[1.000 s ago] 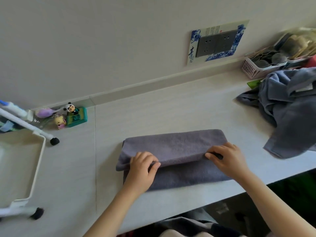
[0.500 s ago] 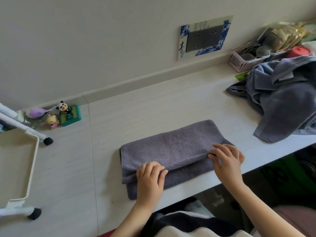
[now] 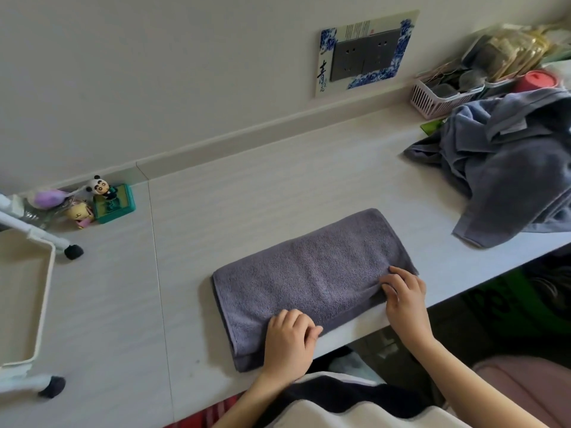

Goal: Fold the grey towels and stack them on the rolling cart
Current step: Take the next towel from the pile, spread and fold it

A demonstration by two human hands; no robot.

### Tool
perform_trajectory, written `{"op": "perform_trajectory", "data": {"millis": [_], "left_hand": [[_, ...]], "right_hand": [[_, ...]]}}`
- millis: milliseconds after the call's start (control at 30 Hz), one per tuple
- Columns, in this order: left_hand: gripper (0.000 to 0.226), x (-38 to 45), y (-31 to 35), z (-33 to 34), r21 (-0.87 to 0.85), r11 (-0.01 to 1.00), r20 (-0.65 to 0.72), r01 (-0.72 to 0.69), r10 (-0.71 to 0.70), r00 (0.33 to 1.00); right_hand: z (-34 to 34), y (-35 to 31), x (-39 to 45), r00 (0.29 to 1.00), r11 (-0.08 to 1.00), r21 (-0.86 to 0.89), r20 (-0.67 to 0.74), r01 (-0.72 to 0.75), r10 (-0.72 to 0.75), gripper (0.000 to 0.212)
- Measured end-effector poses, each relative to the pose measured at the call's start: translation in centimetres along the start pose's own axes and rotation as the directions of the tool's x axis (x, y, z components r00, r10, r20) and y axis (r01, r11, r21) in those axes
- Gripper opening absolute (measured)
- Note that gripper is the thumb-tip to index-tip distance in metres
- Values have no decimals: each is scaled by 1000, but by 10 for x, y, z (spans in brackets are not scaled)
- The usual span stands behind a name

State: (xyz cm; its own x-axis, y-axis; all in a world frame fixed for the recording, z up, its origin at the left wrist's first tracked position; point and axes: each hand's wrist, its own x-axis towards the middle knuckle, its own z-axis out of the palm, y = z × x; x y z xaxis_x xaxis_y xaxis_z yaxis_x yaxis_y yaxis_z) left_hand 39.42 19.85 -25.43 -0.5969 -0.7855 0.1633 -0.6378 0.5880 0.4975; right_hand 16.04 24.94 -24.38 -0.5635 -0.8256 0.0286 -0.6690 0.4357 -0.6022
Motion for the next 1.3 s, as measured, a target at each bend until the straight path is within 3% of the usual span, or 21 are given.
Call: {"op": "perform_trajectory", "data": {"millis": [67, 133, 200, 267, 300, 433, 567, 633, 800, 1000, 1067, 1133, 1167, 1233, 1300], "left_hand": [[24, 13, 5, -8, -96, 988, 68, 120, -114, 991], [40, 29, 5, -19, -221, 941, 125, 255, -232, 965], [42, 41, 1, -30, -255, 927, 67, 276, -267, 961], [28, 52, -9, -30, -70, 978, -122, 199, -206, 971], [28, 57, -11, -29, 19, 974, -137, 224, -219, 966], [60, 64, -18, -12, 309, 888, 16, 340, -362, 932], [63, 59, -22, -8, 361, 877, 95, 316, -371, 924], [63, 60, -26, -8, 378, 876, 100, 300, -361, 927], [62, 69, -35, -10, 369, 894, 136, 253, -322, 937], [57, 103, -59, -22, 277, 951, 188, 136, -193, 963], [53, 106, -67, -29, 183, 958, 97, 223, -243, 965], [42, 100, -72, -44, 131, 885, -114, 447, -434, 894], [39, 93, -75, -52, 93, 810, -192, 579, -556, 809], [51, 80, -78, -66, 34, 644, -161, 764, -751, 640], [61, 71, -80, -75, -101, 515, -59, 851, -857, 512]], "right_hand": [[-2, -1, 1, 1000, 999, -46, 0, 11, -11, 15], [-4, -3, 2, 998, 985, -160, -19, 59, -63, 26], [-7, -15, 5, 996, 962, -263, -16, 79, -86, 36], [-4, -33, 9, 992, 948, -295, 24, 122, -121, 38], [1, -43, 11, 986, 939, -301, 56, 167, -157, 38], [40, -78, 20, 902, 878, -263, 285, 400, -325, 45], [68, -78, 31, 825, 813, -281, 426, 510, -371, 51], [65, -67, 41, 855, 816, -339, 407, 468, -321, 53], [35, -37, 75, 964, 870, -450, 250, 201, -93, 62], [29, -29, 87, 979, 888, -456, 198, 53, 43, 71], [31, -39, 83, 983, 921, -386, 185, 56, 17, 74], [33, -54, 76, 980, 968, -227, 188, 109, -66, 65], [35, -63, 70, 973, 984, -117, 205, 135, -109, 59], [38, -86, 57, 947, 980, 135, 268, 145, -177, 51], [45, -113, 44, 923, 929, 365, 330, 70, -199, 51]]}}
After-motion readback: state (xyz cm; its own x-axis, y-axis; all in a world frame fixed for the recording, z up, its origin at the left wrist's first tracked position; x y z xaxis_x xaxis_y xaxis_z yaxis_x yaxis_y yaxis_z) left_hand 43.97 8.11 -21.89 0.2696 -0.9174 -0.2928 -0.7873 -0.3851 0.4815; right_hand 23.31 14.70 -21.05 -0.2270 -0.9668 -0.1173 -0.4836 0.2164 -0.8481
